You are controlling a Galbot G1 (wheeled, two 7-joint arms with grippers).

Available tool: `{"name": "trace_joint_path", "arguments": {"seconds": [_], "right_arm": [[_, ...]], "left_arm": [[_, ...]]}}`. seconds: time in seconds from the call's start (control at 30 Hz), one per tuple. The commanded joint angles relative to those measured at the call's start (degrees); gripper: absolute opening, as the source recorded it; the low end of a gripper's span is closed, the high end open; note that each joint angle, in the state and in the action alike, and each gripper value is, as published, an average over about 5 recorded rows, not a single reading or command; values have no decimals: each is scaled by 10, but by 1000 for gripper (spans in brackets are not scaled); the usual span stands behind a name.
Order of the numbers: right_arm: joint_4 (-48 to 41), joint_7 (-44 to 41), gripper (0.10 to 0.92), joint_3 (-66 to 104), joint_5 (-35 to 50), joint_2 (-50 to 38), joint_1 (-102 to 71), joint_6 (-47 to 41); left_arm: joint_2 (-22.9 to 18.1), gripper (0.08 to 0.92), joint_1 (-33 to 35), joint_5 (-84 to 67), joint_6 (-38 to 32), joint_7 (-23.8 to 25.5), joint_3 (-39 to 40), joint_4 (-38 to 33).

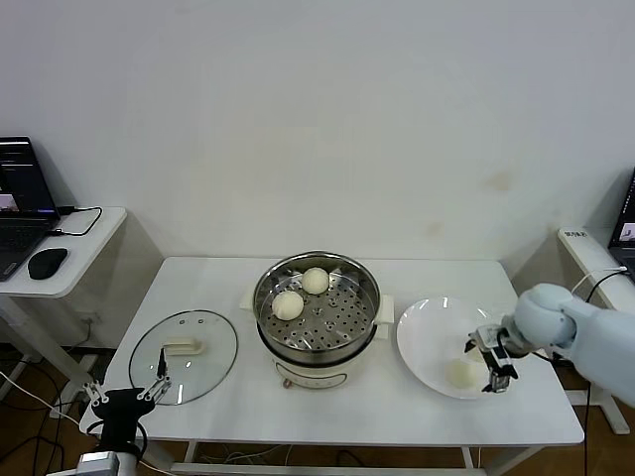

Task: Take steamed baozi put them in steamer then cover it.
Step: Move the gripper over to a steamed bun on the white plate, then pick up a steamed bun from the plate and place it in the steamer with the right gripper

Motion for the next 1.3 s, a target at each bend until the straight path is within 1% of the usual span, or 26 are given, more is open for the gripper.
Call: {"name": "trace_joint_path", "arguments": {"seconds": [0.03,0.27,0.5,0.6,0.7,0.8,1.03,1.3], "right_arm": [[-48,17,823,48,-18,32,-65,4],[-68,23,823,44,-11,64,-53,-2],[-73,18,818,41,-9,70,-53,-14],[-75,16,768,40,-6,68,-47,-16],[-74,11,696,35,1,64,-33,-16],[-73,4,659,24,10,60,-12,-15],[-66,-9,631,3,38,58,60,-16],[-67,-33,633,-41,104,68,229,-21]], "left_arm": [[0,823,0,0,0,0,-1,1],[2,823,-3,0,0,0,-3,4],[3,823,-6,-2,0,0,-3,8],[4,823,-7,-3,0,0,-3,9],[4,823,-8,-3,0,0,-3,9],[4,823,-9,-3,0,0,-3,9],[3,823,-9,-3,0,-1,-2,4],[8,823,-10,-5,1,0,-3,-2]]}}
